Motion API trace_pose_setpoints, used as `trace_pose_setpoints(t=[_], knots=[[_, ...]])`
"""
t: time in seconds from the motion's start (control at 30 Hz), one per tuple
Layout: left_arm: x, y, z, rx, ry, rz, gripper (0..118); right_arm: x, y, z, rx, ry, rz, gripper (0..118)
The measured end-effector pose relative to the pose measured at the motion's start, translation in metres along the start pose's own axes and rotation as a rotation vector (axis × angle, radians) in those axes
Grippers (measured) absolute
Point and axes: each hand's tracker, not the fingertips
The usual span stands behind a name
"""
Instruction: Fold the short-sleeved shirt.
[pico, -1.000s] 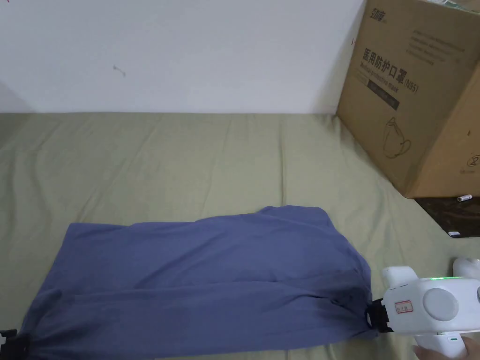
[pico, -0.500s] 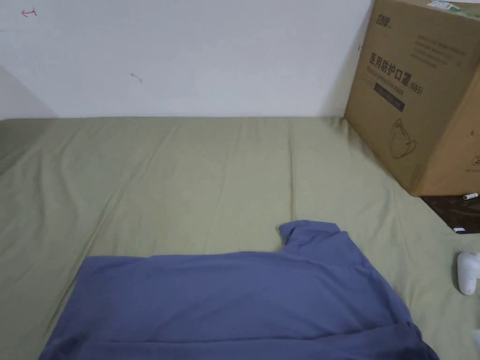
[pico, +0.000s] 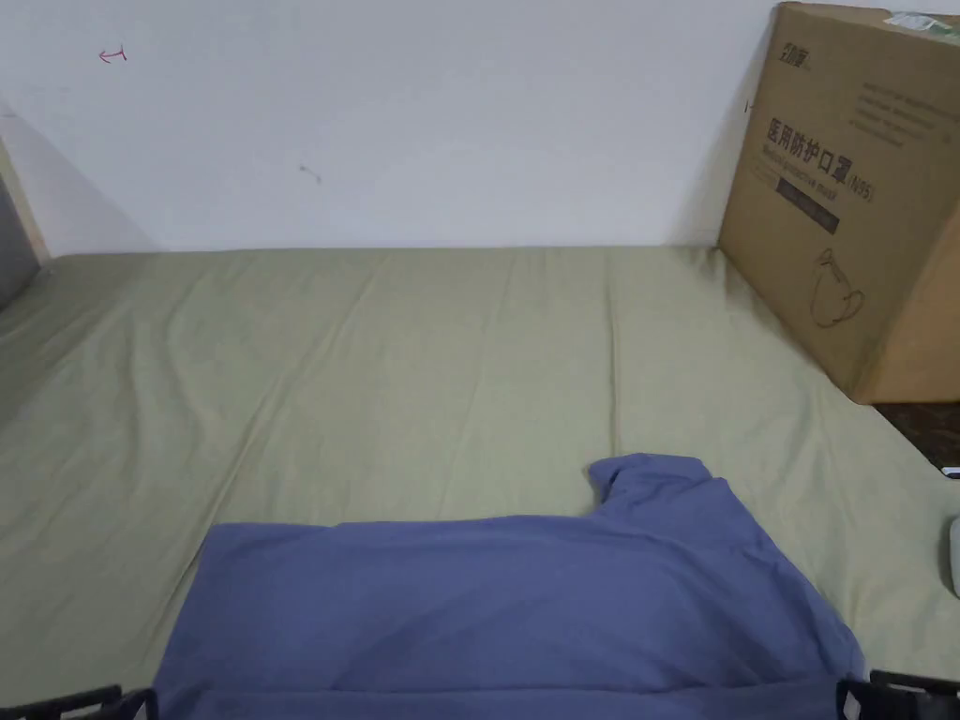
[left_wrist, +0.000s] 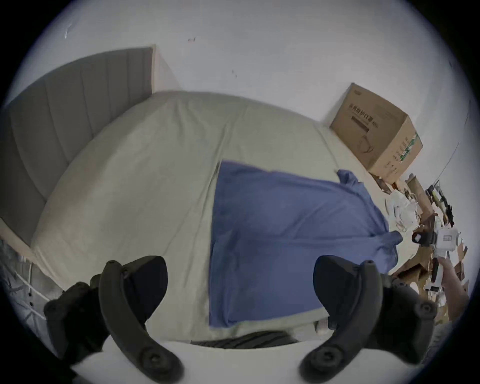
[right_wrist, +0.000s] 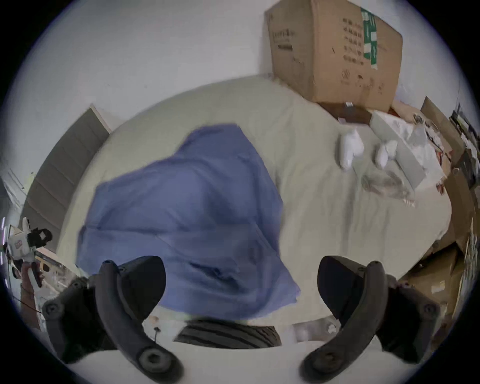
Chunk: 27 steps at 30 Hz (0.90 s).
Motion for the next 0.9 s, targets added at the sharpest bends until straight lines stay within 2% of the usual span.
trace_pose_setpoints(t=[0.03, 0.07, 0.1, 0.13, 0.17, 0.23, 0.33, 0.5, 0.53, 0.57, 0.6, 0.63, 0.67, 0.7, 0.77, 0.8, 0.83, 0.87, 0.9], knots=[[0.005, 0.012, -0.001, 0.009, -0.012, -0.012, 99, -0.01, 0.01, 0.004, 0.027, 0.023, 0.012, 90], [0.01, 0.02, -0.001, 0.028, -0.02, -0.022, 76, -0.017, 0.02, 0.008, 0.064, 0.036, 0.023, 56], [0.017, 0.029, -0.004, 0.043, -0.029, -0.029, 25, -0.026, 0.031, 0.01, 0.111, 0.047, 0.037, 0], [0.022, 0.039, -0.009, 0.048, -0.043, -0.041, 0, -0.036, 0.041, 0.009, 0.138, 0.05, 0.053, 0], [0.025, 0.051, -0.018, 0.042, -0.045, -0.055, 0, -0.043, 0.05, 0.006, 0.135, 0.05, 0.086, 0], [0.03, 0.071, -0.039, 0.04, 0.001, -0.12, 0, -0.051, 0.067, -0.003, 0.19, 0.096, 0.086, 0], [0.02, 0.106, -0.088, -0.011, 0.006, -0.134, 0, -0.056, 0.091, -0.023, 0.181, 0.086, 0.079, 0], [-0.015, 0.141, -0.186, -0.13, -0.039, -0.08, 1, -0.056, 0.107, -0.058, 0.111, 0.106, 0.066, 0], [-0.019, 0.143, -0.206, -0.149, -0.014, -0.087, 9, -0.056, 0.107, -0.065, 0.089, 0.101, 0.075, 0], [-0.023, 0.144, -0.22, -0.168, 0.007, -0.099, 27, -0.056, 0.107, -0.071, 0.07, 0.098, 0.082, 0], [-0.025, 0.142, -0.235, -0.195, 0.024, -0.117, 74, -0.052, 0.108, -0.08, 0.051, 0.096, 0.088, 0], [-0.027, 0.139, -0.251, -0.234, 0.039, -0.131, 109, -0.05, 0.108, -0.087, 0.033, 0.092, 0.092, 0], [-0.028, 0.136, -0.263, -0.263, 0.055, -0.141, 118, -0.049, 0.108, -0.092, 0.019, 0.089, 0.094, 0], [-0.027, 0.134, -0.266, -0.219, 0.031, -0.133, 111, -0.048, 0.108, -0.098, 0.005, 0.087, 0.094, 0], [-0.028, 0.13, -0.281, -0.275, 0.051, -0.146, 111, -0.041, 0.111, -0.112, -0.01, 0.079, 0.088, 0], [-0.027, 0.128, -0.286, -0.292, 0.05, -0.144, 99, -0.039, 0.113, -0.118, -0.018, 0.076, 0.081, 0], [-0.025, 0.131, -0.277, -0.293, 0.042, -0.143, 75, -0.035, 0.116, -0.125, -0.023, 0.077, 0.065, 0], [-0.021, 0.131, -0.272, -0.286, 0.048, -0.151, 57, -0.028, 0.122, -0.136, -0.028, 0.078, 0.047, 0], [-0.016, 0.132, -0.265, -0.253, 0.124, -0.216, 35, -0.023, 0.128, -0.146, -0.038, 0.073, 0.033, 0]])
